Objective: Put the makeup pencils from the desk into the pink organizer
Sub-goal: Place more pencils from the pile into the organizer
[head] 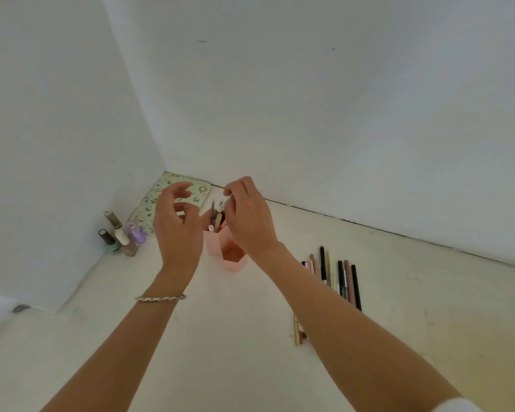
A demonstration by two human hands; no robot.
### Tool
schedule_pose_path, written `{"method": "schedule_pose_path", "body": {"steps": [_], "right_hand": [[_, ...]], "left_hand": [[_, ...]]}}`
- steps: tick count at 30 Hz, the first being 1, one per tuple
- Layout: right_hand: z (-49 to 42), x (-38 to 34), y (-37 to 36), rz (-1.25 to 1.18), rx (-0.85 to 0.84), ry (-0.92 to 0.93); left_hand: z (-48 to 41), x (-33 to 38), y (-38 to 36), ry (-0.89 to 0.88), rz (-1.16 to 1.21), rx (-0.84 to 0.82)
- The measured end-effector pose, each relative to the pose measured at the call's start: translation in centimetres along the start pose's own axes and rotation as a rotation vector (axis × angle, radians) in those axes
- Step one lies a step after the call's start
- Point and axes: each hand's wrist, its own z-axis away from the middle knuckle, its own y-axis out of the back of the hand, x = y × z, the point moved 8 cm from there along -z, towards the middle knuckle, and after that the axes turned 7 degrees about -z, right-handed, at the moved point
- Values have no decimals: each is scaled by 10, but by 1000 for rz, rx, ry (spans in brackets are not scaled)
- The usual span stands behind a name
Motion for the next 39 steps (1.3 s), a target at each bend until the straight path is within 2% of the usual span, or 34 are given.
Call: {"method": "schedule_pose_path", "body": {"steps": [7,10,13,16,20,22,24,29,34,37,39], "right_hand": [[7,-2,-25,159,-276,-23],[12,2,-27,130,-217,-43],[4,13,4,84,-33,-91],[0,31,47,19,96,-168],[13,62,88,-2,125,-278],[26,77,98,-5,94,-354],[41,92,109,10,70,-413],[72,122,124,36,40,-505],[85,135,120,36,22,-553],[87,139,115,67,-1,-581],[92,145,103,142,-114,-642]], "left_hand": [[6,-6,1,32,7,-30],[14,-3,-2,30,-18,-44],[29,3,-13,-12,-35,-91],[55,7,-53,-27,-111,-290],[116,-27,-134,88,-540,-793],[143,-42,-153,142,-662,-932],[163,-47,-166,185,-711,-992],[175,-55,-180,254,-798,-938],[172,-65,-179,312,-748,-934],[144,-52,-168,273,-649,-836],[115,-30,-155,211,-509,-724]]}}
